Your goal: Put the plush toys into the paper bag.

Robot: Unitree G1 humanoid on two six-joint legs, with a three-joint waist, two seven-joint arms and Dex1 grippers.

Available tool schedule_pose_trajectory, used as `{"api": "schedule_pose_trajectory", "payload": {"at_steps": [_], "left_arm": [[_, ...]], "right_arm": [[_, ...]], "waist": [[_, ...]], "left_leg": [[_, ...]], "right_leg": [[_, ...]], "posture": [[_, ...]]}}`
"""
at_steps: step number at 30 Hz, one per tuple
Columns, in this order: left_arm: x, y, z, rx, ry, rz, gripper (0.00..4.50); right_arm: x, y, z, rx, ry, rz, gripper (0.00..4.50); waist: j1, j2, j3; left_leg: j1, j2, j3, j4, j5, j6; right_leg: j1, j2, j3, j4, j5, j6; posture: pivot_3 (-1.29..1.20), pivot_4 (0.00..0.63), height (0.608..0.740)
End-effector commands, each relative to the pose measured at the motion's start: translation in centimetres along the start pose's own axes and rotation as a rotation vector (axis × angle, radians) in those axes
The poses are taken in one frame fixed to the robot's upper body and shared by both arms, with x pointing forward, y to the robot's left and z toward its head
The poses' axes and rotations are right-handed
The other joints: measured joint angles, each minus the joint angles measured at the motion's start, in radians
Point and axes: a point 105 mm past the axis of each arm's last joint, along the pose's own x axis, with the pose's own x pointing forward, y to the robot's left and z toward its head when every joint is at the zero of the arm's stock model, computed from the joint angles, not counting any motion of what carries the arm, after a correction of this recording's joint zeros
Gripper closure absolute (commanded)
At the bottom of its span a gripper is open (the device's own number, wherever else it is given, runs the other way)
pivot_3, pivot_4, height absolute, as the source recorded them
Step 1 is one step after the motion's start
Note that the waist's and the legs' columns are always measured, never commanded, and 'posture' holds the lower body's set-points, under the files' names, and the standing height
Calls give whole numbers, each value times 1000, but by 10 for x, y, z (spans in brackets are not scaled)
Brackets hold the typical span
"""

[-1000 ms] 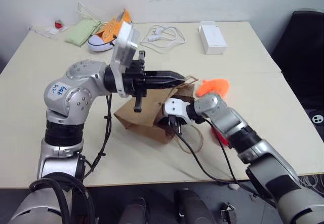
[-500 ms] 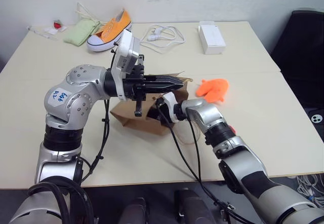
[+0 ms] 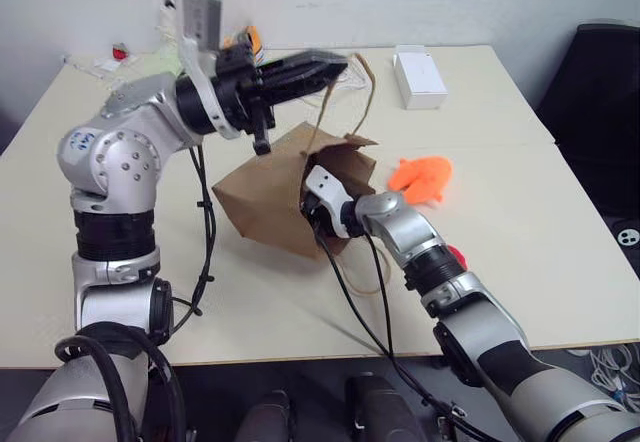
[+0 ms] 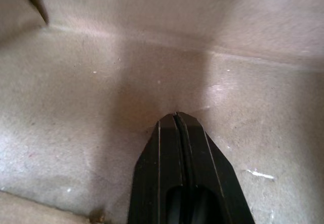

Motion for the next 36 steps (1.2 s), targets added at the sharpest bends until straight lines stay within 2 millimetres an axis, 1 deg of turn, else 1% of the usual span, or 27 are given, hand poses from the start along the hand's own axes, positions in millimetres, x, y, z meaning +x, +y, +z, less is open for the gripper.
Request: {"api": "schedule_pose_trajectory", "payload": {"at_steps": [1,2,3,5,7,9,11,14,17,19,20,22,23,25,26,28,29,31,34,35,36], "left_arm": [[3,-11,-18,106,90,-33,4500],[3,-11,-23,114,104,-31,4500],[2,-10,-27,108,108,-28,4500],[2,-10,-31,97,109,-25,4500],[0,-10,-31,89,106,-29,4500],[-1,-10,-31,78,105,-29,4500],[-3,-10,-32,70,109,-27,4500],[-6,-10,-34,61,119,-27,4500],[-8,-11,-36,49,125,-28,4500],[-9,-12,-37,46,129,-31,4500],[-10,-12,-37,45,130,-31,4500],[-9,-12,-37,45,128,-30,4500],[-9,-11,-37,45,127,-28,4500],[-8,-10,-36,47,124,-26,4500],[-7,-10,-36,47,123,-26,4500],[-6,-9,-34,48,118,-26,4500],[-6,-9,-34,48,116,-26,4500],[-5,-8,-33,50,114,-24,4500],[-5,-7,-32,55,115,-18,4500],[-5,-7,-32,58,117,-15,4500],[-6,-6,-32,60,120,-13,4500]], "right_arm": [[-14,-10,-14,27,20,-62,4484],[-17,-8,-8,6,-11,-60,4484],[-27,-6,2,-19,-57,-57,4484],[-44,0,15,-50,-115,-51,4484],[-65,5,21,-49,-150,-59,4484],[-89,13,22,-37,-167,-71,4484],[-112,23,19,-30,-168,-81,4484],[-146,27,15,75,-202,-152,4484],[-183,15,12,229,-261,-284,3924],[-217,-10,3,342,-297,-464,3241],[-232,-22,-1,400,-321,-545,2867],[-252,-48,-12,515,-357,-698,2226],[-257,-59,-18,562,-365,-757,1802],[-259,-85,-34,672,-367,-866,1180],[-257,-93,-39,709,-365,-895,868],[-244,-108,-44,805,-394,-894,165],[-237,-114,-45,826,-400,-888,74],[-221,-126,-44,873,-423,-869,74],[-203,-135,-45,923,-440,-838,74],[-197,-137,-48,929,-425,-847,74],[-193,-139,-50,924,-413,-862,244]], "waist": [[3,0,0],[4,0,0],[7,0,0],[15,0,0],[18,1,1],[18,1,1],[21,1,1],[27,1,1],[32,1,1],[42,1,1],[45,1,1],[46,1,1],[45,1,1],[44,1,1],[42,1,1],[37,1,1],[34,2,1],[25,2,1],[13,2,1],[12,2,1],[11,2,1]], "left_leg": [[0,0,0,0,0,0],[-1,0,0,-1,0,0],[-1,0,0,-1,0,0],[-4,0,-1,-1,0,0],[-5,0,-1,-2,0,0],[-5,0,-1,-3,0,0],[-6,0,0,-5,0,0],[-6,0,0,-6,0,0],[-6,0,2,-7,0,0],[-6,0,3,-7,0,0],[-6,0,3,-7,0,0],[-6,0,4,-7,0,1],[-6,0,4,-7,0,1],[-5,-1,5,-8,1,1],[-5,-1,5,-8,1,1],[-5,-1,8,-9,1,1],[-5,-1,10,-9,1,1],[-5,-1,12,-10,2,1],[-6,0,12,-10,2,1],[-6,0,12,-10,2,1],[-6,0,12,-10,2,1]], "right_leg": [[0,0,0,0,0,0],[0,0,0,-1,0,0],[-1,0,0,-1,0,0],[-3,0,0,-1,0,0],[-5,0,0,-1,0,0],[-6,0,0,-1,0,0],[-7,0,0,-2,0,0],[-7,0,1,-2,0,0],[-8,0,3,-3,0,0],[-8,0,4,-3,0,0],[-8,0,4,-3,0,0],[-7,0,5,-4,0,0],[-7,0,5,-4,0,0],[-8,0,6,-4,0,0],[-8,0,6,-4,0,0],[-10,0,7,-2,0,0],[-11,0,8,-2,0,0],[-14,0,9,2,0,0],[-15,0,9,3,0,0],[-15,0,9,3,0,0],[-15,0,8,4,0,0]], "posture": [[0,150,740],[0,150,740],[0,150,740],[0,150,740],[0,150,740],[0,150,740],[0,150,740],[0,150,740],[0,150,740],[0,150,740],[0,150,740],[0,150,740],[0,150,740],[0,150,740],[0,150,740],[0,150,740],[0,150,740],[0,150,740],[0,150,740],[0,150,740],[0,150,740]]}}
